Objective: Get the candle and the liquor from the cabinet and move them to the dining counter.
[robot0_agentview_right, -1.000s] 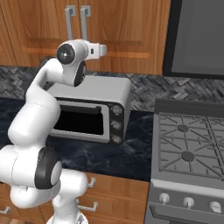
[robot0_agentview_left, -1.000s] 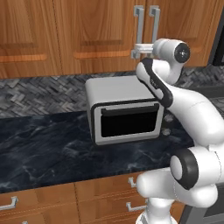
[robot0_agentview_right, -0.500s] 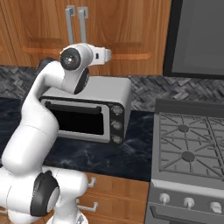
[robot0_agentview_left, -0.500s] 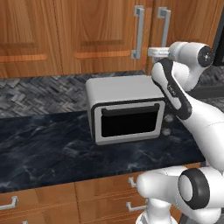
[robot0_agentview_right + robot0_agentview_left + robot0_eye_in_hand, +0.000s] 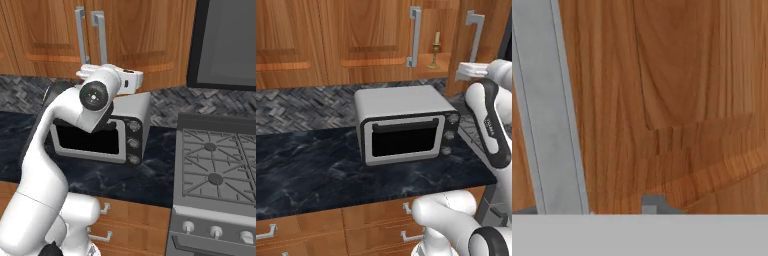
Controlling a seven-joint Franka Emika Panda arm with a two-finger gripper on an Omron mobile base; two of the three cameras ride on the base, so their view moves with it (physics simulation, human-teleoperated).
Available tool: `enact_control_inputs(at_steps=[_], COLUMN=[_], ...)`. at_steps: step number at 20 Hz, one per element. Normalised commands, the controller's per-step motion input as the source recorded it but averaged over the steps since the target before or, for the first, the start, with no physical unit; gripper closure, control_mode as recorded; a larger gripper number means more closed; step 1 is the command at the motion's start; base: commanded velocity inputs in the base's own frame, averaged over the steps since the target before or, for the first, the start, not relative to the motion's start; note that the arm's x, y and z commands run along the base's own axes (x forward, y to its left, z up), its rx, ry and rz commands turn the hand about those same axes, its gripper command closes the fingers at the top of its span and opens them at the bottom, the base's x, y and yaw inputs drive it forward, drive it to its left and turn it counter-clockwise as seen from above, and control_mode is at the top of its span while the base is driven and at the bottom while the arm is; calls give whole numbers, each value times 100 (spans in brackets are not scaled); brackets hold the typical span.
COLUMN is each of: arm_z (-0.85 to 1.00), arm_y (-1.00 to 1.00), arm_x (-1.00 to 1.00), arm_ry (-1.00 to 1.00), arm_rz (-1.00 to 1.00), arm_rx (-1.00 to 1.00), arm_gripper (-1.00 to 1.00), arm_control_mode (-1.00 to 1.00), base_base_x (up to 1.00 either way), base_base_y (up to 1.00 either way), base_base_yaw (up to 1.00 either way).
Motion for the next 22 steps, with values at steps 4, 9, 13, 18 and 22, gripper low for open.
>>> enact_control_inputs(at_steps=[4, 9, 13, 18, 22], arm_z=[-14, -17, -1, 0, 0], arm_y=[-51, -17, -66, -45, 0], arm_x=[-29, -9, -54, -47, 4], arm_ry=[2, 5, 0, 0, 2], arm_rz=[0, -1, -4, -5, 0], arm_rx=[3, -1, 0, 0, -3], arm_gripper=[-100, -100, -100, -100, -100], arm_control_mode=[-100, -100, -100, -100, -100], base_base_x=[0, 0, 0, 0, 0], base_base_y=[0, 0, 0, 0, 0], base_base_yaw=[0, 0, 0, 0, 0])
